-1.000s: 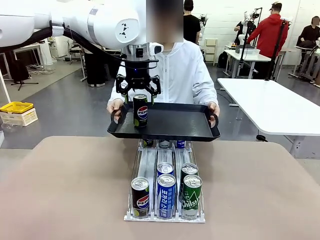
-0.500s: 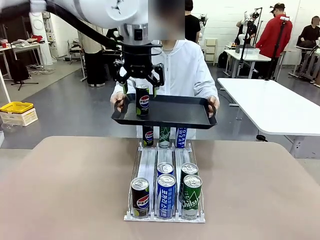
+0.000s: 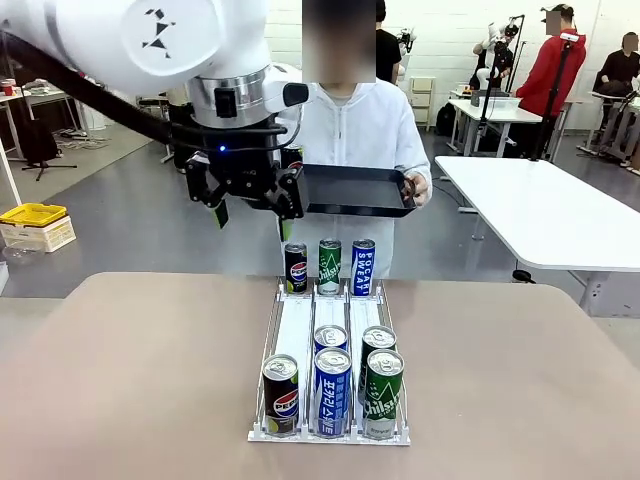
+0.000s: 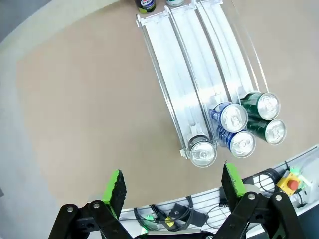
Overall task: Retrieve and hand over the desired beverage to the person.
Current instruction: Place the picked can on the Handle tray extended by the person.
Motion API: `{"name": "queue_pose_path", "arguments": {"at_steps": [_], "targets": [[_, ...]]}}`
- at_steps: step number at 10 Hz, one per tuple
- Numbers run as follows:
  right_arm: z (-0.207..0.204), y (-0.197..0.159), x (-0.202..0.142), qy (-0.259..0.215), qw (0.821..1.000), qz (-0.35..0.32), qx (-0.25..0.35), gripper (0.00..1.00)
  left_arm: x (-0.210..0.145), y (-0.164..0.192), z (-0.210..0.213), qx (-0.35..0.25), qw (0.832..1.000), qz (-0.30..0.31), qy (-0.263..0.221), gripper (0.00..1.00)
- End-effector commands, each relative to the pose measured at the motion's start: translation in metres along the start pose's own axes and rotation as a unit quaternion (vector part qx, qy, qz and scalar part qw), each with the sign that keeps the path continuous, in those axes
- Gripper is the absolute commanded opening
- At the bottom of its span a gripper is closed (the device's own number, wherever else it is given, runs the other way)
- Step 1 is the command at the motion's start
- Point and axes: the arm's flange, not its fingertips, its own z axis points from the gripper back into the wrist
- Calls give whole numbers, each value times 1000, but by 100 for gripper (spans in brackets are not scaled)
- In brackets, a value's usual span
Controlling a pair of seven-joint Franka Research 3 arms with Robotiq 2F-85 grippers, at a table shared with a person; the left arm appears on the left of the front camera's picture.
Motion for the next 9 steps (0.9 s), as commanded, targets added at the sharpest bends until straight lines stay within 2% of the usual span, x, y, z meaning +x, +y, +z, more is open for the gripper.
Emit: {"name": "queue_pose_path", "arguments": {"at_steps": [1,2,9], "targets": [[-1,0,0,-3,1000,4,14,100,-1,10,-2,-3,1000,-12,-4,100],[-1,0,0,-3,1000,4,14,100,0,0,0,0,1000,0,0,100],[-1,0,0,-3,1000,4,14,100,0,0,0,0,1000,0,0,100]]}}
